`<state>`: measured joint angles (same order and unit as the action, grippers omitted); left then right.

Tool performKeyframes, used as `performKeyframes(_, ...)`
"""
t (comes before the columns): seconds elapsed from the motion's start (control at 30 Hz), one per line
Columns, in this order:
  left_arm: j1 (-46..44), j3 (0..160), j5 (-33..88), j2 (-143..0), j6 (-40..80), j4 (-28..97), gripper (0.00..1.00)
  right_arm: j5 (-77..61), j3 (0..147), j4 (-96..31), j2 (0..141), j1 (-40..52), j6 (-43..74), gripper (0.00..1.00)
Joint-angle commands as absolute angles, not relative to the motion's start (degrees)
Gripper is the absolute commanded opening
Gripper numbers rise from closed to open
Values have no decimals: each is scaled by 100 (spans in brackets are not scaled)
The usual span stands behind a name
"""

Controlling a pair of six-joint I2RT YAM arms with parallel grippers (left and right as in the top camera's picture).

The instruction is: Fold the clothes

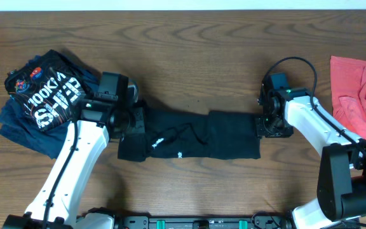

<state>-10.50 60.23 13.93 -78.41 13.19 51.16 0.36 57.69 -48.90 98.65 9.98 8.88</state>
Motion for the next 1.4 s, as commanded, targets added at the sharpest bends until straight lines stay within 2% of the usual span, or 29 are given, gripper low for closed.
performKeyframes(0.0,-1009,6410,1450,-7769,1229,5194,6,-163,5607,-4733,9970,1098,851,55)
performKeyframes(0.2,-1201,6661,1907,-7769,1428,5170,6,-200,5472,-4460,10132,1525,943,56)
performKeyframes(0.63,-2888,6663,1876,-7830,2340,4101,6,-200,5472,-4303,10204,1935,1177,57)
performKeyframes(0.97,-3820,6663,1883,-8632,2740,3319,6,-200,5472,-4281,10204,2222,1177,58)
performKeyframes(1.37,-4160,6663,1861,-8879,2840,2751,6,-204,5472,-4281,10204,2405,1179,59)
